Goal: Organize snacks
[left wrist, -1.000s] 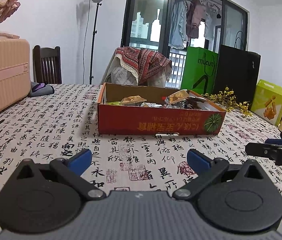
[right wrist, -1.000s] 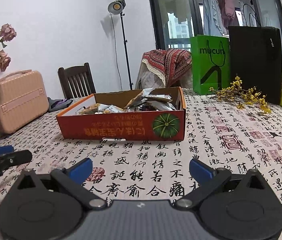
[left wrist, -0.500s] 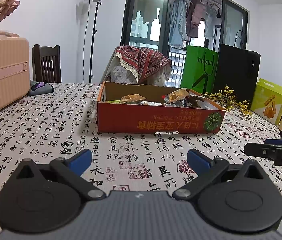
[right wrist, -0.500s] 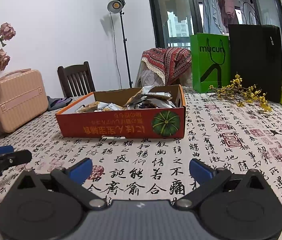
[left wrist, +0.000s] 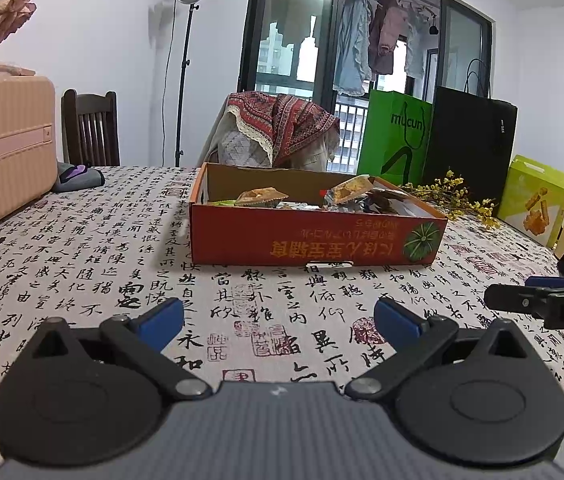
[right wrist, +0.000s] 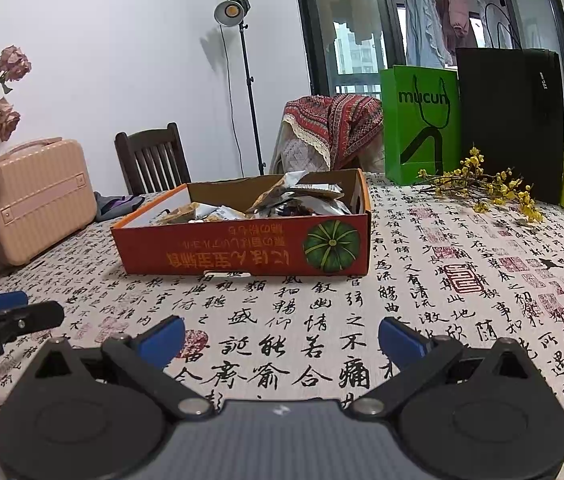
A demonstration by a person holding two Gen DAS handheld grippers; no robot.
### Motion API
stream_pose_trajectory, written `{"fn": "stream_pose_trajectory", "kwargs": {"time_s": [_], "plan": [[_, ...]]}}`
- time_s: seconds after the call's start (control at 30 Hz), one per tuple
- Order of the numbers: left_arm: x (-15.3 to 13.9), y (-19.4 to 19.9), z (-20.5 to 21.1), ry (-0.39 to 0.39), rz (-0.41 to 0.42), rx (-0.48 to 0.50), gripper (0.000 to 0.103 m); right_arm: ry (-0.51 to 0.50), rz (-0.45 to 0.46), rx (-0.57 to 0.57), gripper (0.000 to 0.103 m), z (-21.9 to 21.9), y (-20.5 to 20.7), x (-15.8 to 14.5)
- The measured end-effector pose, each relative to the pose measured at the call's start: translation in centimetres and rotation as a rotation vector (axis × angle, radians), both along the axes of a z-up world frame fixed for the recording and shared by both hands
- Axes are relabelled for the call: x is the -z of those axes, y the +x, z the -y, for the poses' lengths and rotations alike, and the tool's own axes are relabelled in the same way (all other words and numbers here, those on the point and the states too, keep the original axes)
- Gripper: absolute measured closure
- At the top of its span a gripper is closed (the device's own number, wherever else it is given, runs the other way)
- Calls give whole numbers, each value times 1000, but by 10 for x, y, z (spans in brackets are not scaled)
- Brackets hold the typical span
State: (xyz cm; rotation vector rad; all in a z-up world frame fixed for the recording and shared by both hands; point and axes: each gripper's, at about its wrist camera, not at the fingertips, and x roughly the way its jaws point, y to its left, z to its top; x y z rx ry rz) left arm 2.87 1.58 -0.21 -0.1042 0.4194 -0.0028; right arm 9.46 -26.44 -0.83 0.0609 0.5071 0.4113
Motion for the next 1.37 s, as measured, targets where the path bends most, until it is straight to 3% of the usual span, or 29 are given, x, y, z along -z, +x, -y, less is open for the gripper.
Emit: {"fn": "stream_pose_trajectory", "kwargs": {"time_s": [1.37], "plan": [[0, -2, 2, -3, 12, 29, 0, 0, -3, -1, 0, 0, 0, 3]]}}
